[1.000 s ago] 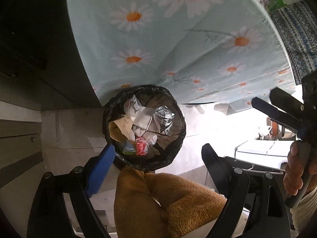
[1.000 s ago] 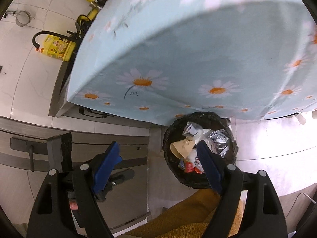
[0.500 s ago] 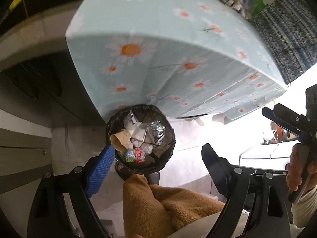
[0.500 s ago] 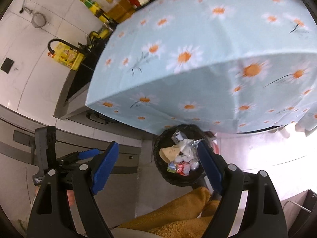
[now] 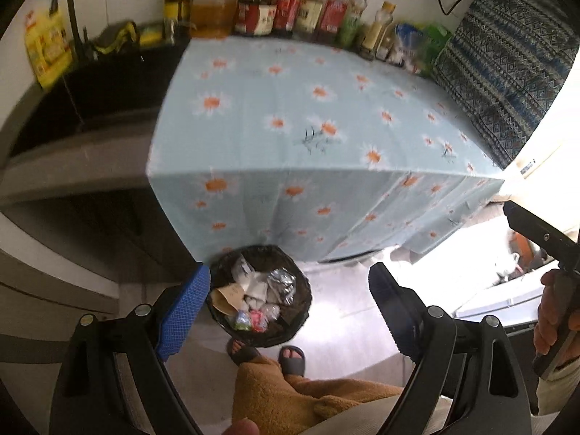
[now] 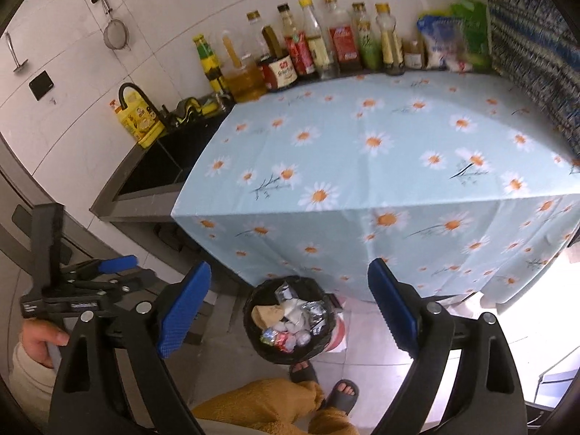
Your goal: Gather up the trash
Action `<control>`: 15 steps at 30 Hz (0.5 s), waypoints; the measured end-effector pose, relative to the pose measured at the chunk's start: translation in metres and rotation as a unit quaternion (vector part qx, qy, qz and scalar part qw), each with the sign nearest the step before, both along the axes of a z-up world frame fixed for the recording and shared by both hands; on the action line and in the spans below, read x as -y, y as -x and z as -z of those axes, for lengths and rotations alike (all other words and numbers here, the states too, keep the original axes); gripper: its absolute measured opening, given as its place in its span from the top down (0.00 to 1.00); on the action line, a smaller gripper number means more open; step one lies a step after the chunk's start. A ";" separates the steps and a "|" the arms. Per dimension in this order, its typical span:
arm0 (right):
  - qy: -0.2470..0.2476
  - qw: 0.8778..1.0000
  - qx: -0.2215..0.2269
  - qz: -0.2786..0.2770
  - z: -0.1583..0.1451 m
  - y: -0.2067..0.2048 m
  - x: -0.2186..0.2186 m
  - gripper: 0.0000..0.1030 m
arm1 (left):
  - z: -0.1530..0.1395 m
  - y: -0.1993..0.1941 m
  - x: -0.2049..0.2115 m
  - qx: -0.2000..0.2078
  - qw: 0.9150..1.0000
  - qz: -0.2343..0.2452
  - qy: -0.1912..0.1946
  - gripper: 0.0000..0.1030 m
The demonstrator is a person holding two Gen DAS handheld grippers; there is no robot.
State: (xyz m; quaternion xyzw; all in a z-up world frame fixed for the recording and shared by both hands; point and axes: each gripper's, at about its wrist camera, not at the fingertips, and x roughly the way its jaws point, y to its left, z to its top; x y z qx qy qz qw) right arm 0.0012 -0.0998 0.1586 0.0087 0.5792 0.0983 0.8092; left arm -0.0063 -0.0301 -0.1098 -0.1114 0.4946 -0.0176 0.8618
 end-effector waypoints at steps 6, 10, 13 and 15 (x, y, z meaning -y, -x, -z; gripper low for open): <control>0.008 0.999 0.034 0.007 -0.031 -0.003 0.015 0.13 | -0.040 0.006 0.011 0.043 0.999 -0.003 -0.011 0.16; 0.015 0.998 0.061 0.008 -0.055 -0.006 0.021 0.11 | -0.065 0.008 0.019 0.070 0.997 -0.003 -0.022 0.16; 0.019 0.997 0.078 0.013 -0.072 -0.010 0.024 0.10 | -0.082 0.011 0.024 0.088 0.996 -0.008 -0.025 0.16; 0.019 0.996 0.084 0.015 -0.083 -0.012 0.028 0.05 | -0.093 0.013 0.027 0.100 0.995 -0.016 -0.028 0.11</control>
